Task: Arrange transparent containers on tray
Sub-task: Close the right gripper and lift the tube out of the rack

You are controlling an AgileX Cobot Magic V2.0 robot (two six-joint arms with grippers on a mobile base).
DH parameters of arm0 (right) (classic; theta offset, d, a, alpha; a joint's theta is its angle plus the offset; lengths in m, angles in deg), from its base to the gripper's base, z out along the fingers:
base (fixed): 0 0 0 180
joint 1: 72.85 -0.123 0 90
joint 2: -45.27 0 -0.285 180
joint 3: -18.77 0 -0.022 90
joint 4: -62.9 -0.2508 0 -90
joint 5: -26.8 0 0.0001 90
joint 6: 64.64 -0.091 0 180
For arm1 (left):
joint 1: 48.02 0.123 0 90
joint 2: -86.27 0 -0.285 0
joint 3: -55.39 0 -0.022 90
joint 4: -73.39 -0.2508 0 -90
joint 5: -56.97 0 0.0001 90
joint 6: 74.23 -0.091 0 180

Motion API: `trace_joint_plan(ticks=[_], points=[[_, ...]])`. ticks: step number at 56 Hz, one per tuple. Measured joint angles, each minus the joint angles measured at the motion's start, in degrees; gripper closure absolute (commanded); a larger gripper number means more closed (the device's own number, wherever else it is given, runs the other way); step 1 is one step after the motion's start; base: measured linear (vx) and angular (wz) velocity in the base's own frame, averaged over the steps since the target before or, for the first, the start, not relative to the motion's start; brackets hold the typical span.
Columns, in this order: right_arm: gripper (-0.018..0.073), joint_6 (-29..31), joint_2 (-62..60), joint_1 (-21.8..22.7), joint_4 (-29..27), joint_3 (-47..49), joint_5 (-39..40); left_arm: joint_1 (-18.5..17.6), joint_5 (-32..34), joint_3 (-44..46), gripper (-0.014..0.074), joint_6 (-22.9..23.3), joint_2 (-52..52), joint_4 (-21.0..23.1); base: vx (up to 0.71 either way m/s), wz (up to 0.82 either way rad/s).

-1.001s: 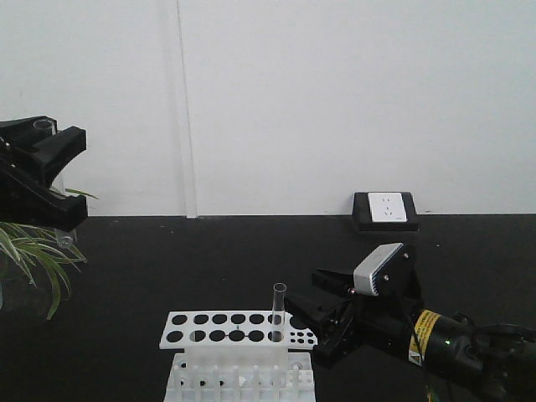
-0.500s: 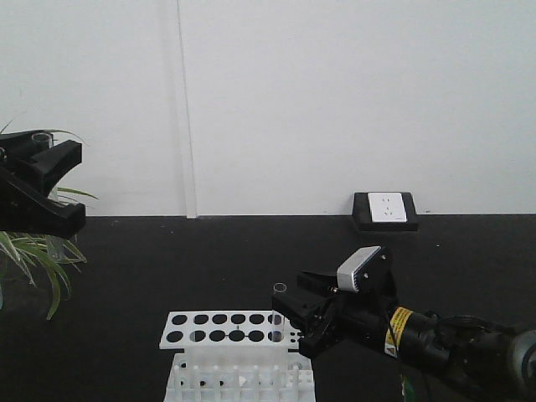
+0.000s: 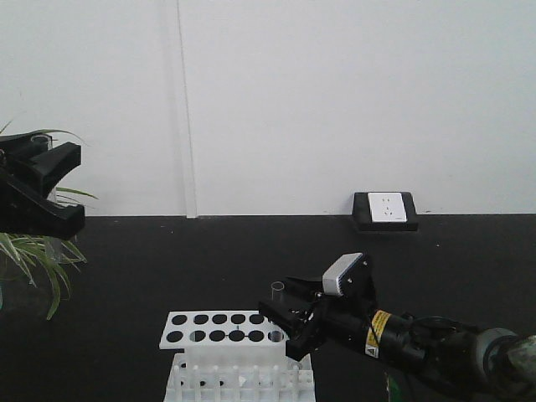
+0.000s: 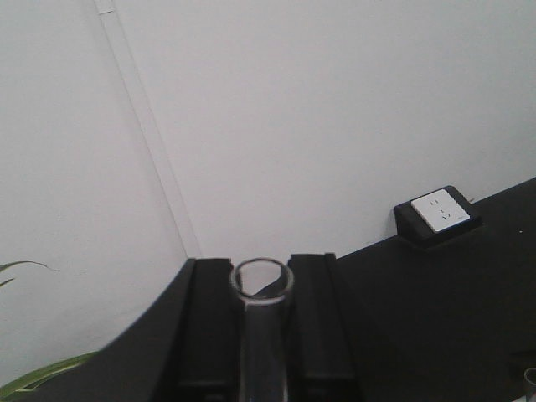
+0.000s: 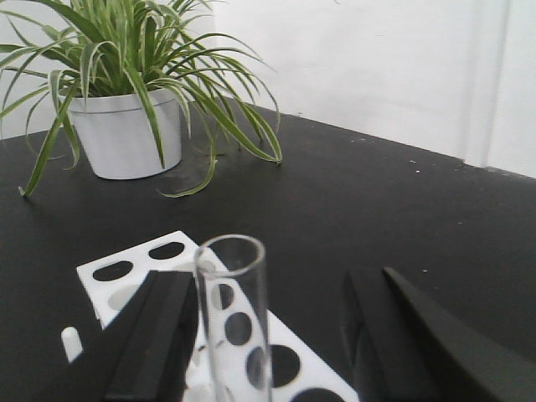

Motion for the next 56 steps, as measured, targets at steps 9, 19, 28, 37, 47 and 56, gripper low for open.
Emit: trace_joint_plan(ticks=[9,19,28,37,47,56], points=[[0.0351,0.17,0.34,-1.48,-0.05,0.28,-0.74,0.00,0.00,0.00,0.0597,0.00,0.00,0.00,0.00,0.00],[0.0574,0.43,0.34,-1.37,-1.25,0.51,-1.45,0.00,0.00,0.00,0.0597,0.00,0.00,0.00,0.00,0.00],[0.0572,0.30,-0.25,-1.37,-1.19,0.57,-2.25,0.00,0.00,0.00,0.0597,0.00,0.00,0.00,0.00,0.00],[0.0572,-0.41,-4.96,-1.37,-1.01,0.57,-6.25,0.00,0.00,0.00,0.0597,0.00,0.00,0.00,0.00,0.00],[0.0572,-7.40,-16.42,-1.37,0.33,0.57,-14.20,0.00,-0.98,0.00,0.0597,0.13,0.00,0.00,0.00,0.00],[0.0572,-17.10,-28.35,-1.37,7.62,0.57,-24.34,0.00,-5.34,0.00,0.0597,1.52,0.00,0.14,0.00,0.00]])
